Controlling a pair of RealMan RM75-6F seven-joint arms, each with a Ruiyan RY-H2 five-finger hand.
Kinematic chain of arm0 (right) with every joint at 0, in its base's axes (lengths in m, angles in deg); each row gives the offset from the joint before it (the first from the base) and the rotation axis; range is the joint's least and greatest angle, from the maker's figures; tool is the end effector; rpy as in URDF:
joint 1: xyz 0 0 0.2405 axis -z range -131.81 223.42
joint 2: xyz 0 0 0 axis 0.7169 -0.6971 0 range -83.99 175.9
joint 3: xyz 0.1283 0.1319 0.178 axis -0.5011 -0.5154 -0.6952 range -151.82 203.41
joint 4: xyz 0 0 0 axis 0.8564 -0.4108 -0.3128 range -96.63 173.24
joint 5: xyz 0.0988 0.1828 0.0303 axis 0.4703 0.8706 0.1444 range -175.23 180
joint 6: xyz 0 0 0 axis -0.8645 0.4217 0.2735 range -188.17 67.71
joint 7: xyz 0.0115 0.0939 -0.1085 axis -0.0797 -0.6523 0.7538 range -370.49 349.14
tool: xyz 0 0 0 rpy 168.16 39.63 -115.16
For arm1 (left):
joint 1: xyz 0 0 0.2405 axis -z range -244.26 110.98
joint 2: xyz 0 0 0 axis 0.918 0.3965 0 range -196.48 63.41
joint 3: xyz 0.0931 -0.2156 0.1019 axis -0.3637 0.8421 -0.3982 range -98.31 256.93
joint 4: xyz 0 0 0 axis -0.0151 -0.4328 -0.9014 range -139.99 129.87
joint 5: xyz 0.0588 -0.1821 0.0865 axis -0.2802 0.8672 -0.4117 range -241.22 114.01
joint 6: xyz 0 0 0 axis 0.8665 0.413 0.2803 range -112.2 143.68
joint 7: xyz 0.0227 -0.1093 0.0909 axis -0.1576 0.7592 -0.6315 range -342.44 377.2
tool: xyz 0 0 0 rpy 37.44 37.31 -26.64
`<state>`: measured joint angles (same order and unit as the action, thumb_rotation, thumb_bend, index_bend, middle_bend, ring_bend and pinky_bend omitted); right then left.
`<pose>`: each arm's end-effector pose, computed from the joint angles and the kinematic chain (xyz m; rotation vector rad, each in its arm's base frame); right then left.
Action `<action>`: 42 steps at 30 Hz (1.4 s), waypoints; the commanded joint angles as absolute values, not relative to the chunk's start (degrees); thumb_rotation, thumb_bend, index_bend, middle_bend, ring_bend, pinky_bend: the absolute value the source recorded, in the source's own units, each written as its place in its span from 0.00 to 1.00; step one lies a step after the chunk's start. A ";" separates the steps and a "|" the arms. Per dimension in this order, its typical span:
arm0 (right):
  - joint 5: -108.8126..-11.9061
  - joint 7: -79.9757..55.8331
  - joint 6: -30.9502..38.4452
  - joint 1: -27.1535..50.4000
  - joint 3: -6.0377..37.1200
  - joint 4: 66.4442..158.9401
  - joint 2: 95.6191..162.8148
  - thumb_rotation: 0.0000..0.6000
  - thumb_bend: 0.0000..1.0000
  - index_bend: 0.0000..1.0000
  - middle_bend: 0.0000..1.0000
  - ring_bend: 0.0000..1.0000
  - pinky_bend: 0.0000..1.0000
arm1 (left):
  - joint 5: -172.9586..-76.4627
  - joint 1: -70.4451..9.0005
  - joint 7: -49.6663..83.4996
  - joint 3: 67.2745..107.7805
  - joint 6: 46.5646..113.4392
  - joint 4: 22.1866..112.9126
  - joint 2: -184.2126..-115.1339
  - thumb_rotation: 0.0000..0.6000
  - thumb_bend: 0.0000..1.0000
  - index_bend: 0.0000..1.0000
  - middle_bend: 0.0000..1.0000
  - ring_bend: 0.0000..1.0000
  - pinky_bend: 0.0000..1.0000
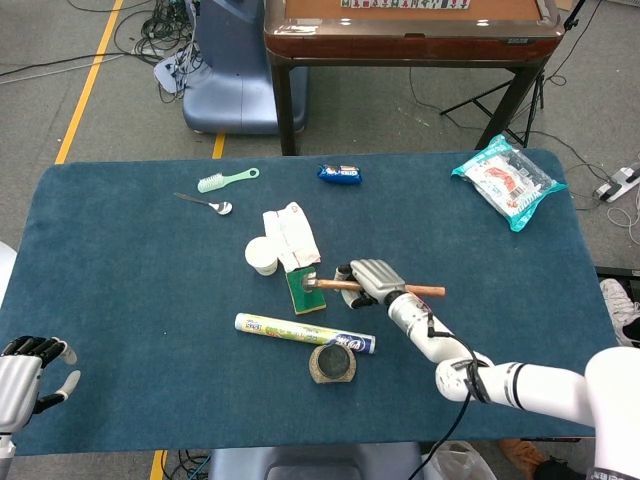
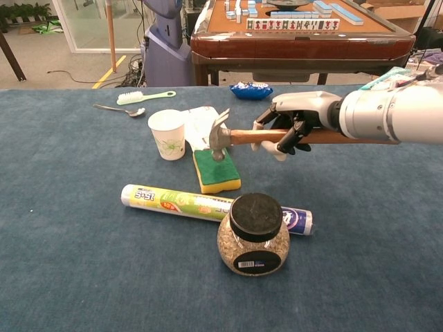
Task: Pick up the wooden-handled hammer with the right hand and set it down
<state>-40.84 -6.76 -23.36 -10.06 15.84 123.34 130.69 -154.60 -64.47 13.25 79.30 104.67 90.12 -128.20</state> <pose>-0.1156 -0.3725 -0.0299 1.8832 -1.4996 0.8544 -0.3010 0.1554 0.1655 -1.4435 -0.8342 -0.8786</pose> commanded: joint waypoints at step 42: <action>-41.73 -9.12 -20.84 -5.43 17.11 124.35 126.30 1.00 1.00 0.71 0.80 0.68 0.79 | -155.13 -64.36 12.43 78.96 104.35 90.53 -128.31 1.00 0.25 0.54 0.50 0.38 0.27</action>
